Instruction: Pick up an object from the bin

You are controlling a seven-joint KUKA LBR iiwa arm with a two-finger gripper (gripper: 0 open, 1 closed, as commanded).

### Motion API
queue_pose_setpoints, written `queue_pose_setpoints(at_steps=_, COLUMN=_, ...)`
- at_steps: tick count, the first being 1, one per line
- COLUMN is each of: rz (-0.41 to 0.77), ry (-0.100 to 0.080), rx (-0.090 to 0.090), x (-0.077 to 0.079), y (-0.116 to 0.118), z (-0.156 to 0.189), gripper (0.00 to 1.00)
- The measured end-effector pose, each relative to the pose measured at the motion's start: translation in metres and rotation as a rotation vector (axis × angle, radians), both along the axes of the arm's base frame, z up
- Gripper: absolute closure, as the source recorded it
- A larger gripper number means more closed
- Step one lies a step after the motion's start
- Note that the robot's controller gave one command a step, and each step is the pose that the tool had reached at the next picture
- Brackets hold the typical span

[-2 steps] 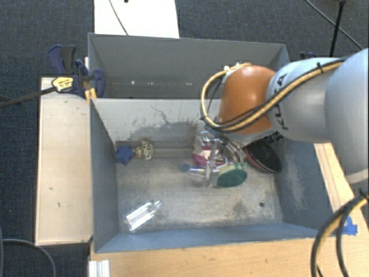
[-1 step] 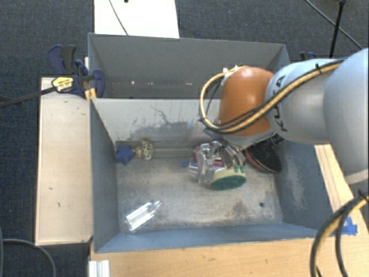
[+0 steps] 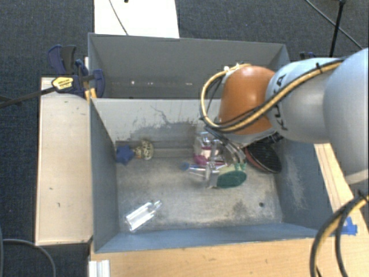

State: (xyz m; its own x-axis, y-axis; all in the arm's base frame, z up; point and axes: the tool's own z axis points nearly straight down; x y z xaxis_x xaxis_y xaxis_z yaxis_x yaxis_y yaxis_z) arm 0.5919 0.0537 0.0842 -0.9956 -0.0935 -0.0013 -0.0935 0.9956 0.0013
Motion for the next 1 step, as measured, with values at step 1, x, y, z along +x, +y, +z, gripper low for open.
queue_pose_setpoints(at_steps=1, rz=-0.001, ry=0.018, rx=0.002, x=-0.0041, y=0.002, z=-0.002, gripper=1.0)
